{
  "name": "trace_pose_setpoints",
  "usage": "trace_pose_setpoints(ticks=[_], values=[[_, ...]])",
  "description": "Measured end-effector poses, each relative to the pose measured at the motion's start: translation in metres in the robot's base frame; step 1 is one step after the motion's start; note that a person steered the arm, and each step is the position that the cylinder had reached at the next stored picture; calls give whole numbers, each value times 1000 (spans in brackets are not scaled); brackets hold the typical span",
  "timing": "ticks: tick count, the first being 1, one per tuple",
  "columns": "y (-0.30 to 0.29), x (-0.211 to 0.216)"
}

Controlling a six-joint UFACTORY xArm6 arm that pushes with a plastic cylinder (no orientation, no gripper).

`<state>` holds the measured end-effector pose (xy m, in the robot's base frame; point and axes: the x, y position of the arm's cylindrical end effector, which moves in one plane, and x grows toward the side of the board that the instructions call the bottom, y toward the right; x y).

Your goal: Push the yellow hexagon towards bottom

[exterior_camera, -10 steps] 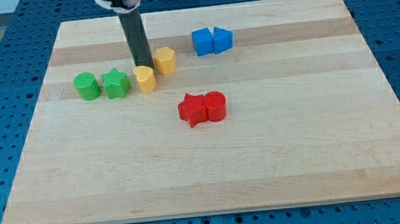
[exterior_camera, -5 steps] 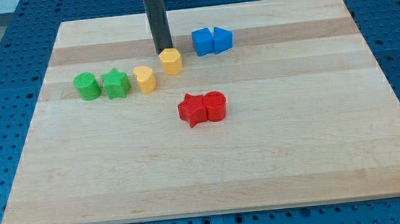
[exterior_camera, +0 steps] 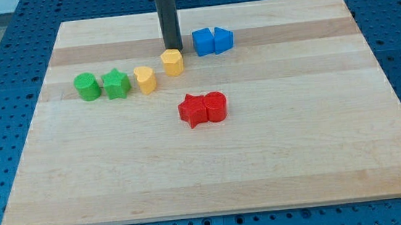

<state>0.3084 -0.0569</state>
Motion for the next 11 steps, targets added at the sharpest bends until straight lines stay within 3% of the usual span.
trace_pose_setpoints(ticks=[3, 7, 11], values=[[0, 42], [1, 42], [40, 50]])
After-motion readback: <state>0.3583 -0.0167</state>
